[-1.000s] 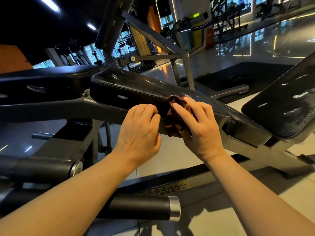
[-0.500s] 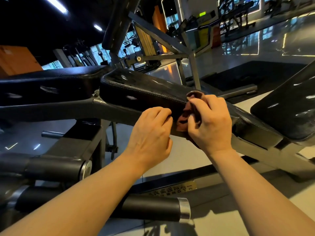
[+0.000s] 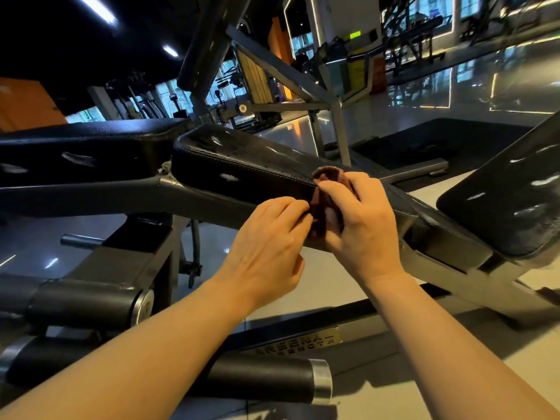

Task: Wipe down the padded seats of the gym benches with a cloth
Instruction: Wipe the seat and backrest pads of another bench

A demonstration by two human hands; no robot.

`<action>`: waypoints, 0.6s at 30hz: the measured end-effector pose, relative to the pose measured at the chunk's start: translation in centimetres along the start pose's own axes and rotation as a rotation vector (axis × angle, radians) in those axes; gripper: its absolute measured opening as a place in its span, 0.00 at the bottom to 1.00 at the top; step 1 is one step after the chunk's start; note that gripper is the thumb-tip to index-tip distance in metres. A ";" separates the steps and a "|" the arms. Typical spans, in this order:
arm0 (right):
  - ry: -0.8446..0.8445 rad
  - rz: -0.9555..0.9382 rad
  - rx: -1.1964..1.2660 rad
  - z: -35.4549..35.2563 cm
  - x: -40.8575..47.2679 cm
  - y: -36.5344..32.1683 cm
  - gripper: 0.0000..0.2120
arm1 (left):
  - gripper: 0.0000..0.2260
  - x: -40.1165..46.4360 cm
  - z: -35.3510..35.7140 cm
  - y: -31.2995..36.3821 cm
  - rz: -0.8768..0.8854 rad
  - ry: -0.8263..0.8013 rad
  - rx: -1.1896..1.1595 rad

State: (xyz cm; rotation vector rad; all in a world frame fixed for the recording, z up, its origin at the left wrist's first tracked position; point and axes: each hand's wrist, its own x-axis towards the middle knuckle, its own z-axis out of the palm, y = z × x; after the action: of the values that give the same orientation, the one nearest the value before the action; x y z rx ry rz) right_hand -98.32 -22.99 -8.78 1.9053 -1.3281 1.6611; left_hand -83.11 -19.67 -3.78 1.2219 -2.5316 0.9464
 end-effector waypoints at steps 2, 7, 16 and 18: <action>0.018 0.036 -0.036 -0.5 -0.9 1.8 0.16 | 0.23 0.0 0.1 0.1 0.054 -0.032 0.028; 0.034 0.100 -0.147 -1.2 -3.5 5.2 0.16 | 0.28 0.0 0.5 0.1 0.104 -0.041 0.070; -0.025 -0.058 -0.213 -0.2 -3.4 2.7 0.18 | 0.31 -0.1 0.9 0.0 0.124 -0.019 0.091; -0.026 -0.022 -0.255 -0.8 -3.6 3.8 0.18 | 0.31 -0.1 1.0 0.0 0.129 -0.031 0.099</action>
State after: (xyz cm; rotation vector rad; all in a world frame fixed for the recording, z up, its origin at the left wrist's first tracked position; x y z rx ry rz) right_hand -101.42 -22.86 -13.04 1.7900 -1.4460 1.3851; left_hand -82.97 -20.23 -4.57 1.1179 -2.6440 1.1024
